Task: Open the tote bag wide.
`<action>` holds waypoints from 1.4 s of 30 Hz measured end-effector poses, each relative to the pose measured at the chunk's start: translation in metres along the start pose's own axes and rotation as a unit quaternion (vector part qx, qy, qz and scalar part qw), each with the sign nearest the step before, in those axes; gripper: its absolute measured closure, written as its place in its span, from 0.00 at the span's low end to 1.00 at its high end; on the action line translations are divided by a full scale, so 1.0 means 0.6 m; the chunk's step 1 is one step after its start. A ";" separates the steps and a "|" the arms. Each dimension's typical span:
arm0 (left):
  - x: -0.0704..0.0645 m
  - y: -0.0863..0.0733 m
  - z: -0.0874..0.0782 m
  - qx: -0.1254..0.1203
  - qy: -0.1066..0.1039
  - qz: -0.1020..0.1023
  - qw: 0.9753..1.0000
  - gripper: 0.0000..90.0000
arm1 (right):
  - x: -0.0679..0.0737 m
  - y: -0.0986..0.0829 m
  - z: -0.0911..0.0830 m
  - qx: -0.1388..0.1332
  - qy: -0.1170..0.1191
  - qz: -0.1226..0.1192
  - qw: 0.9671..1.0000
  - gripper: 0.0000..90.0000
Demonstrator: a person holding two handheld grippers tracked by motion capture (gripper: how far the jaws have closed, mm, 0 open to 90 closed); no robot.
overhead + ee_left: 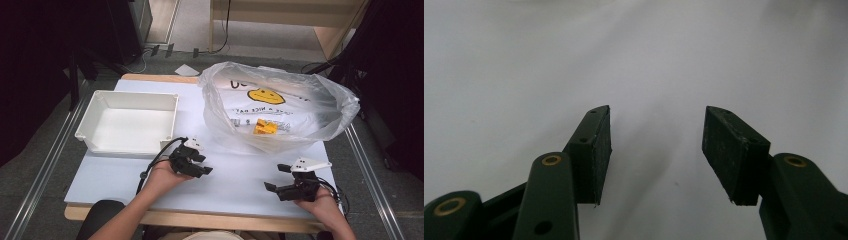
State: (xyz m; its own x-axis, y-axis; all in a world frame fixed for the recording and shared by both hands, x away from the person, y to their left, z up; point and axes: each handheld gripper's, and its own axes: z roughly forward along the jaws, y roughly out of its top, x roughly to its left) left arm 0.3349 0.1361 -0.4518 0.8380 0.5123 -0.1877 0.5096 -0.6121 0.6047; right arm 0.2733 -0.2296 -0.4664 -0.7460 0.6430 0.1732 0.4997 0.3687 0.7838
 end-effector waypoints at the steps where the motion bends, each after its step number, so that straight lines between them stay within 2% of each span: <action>1: -0.001 0.000 0.001 0.002 0.001 0.003 1.000 0.51 | 0.001 -0.001 0.001 0.001 0.002 0.000 1.000 0.16; 4: -0.005 0.001 0.002 -0.001 -0.002 0.007 1.000 0.50 | 0.000 -0.002 0.004 0.007 0.004 0.001 1.000 0.15; 8: -0.008 0.002 0.001 -0.009 -0.006 0.007 1.000 0.49 | -0.011 -0.004 0.006 0.016 -0.003 0.020 1.000 0.15; 10: -0.007 0.001 0.000 -0.011 -0.007 0.005 1.000 0.48 | -0.013 -0.004 0.006 0.016 -0.003 0.021 1.000 0.15; 13: -0.002 0.002 -0.002 -0.017 -0.017 -0.016 1.000 0.48 | -0.013 -0.004 0.004 0.018 -0.001 0.023 1.000 0.15; 19: -0.002 0.003 -0.003 -0.021 -0.014 -0.015 1.000 0.48 | -0.010 0.000 0.001 0.011 0.003 0.020 1.000 0.16; 21: -0.001 0.003 -0.003 -0.021 -0.013 -0.014 1.000 0.48 | -0.010 0.001 -0.001 0.007 0.000 0.009 1.000 0.19; 24: -0.001 0.004 -0.005 -0.020 -0.011 -0.012 1.000 0.48 | -0.008 0.003 -0.003 0.005 -0.003 0.007 1.000 0.19; 29: 0.000 0.007 -0.008 -0.020 -0.011 -0.009 1.000 0.48 | -0.003 0.007 -0.007 0.001 -0.001 0.001 1.000 0.26; 33: -0.001 0.008 -0.008 -0.024 -0.019 -0.016 0.999 0.46 | -0.009 0.006 -0.008 0.005 0.010 0.007 1.000 0.32; 38: -0.001 0.011 -0.009 -0.028 -0.015 -0.024 0.999 0.47 | -0.014 0.006 -0.014 -0.002 0.005 0.007 1.000 0.35; 42: -0.002 0.012 -0.009 -0.023 -0.009 -0.017 1.000 0.47 | -0.017 0.005 -0.017 -0.003 0.003 0.007 1.000 0.38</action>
State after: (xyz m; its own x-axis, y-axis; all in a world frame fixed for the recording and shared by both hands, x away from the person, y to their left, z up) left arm 0.3364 0.1345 -0.4431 0.8239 0.5214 -0.2223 0.5288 -0.5659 0.6325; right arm 0.2781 -0.2422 -0.4595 -0.7420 0.6435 0.1881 0.5077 0.3560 0.7846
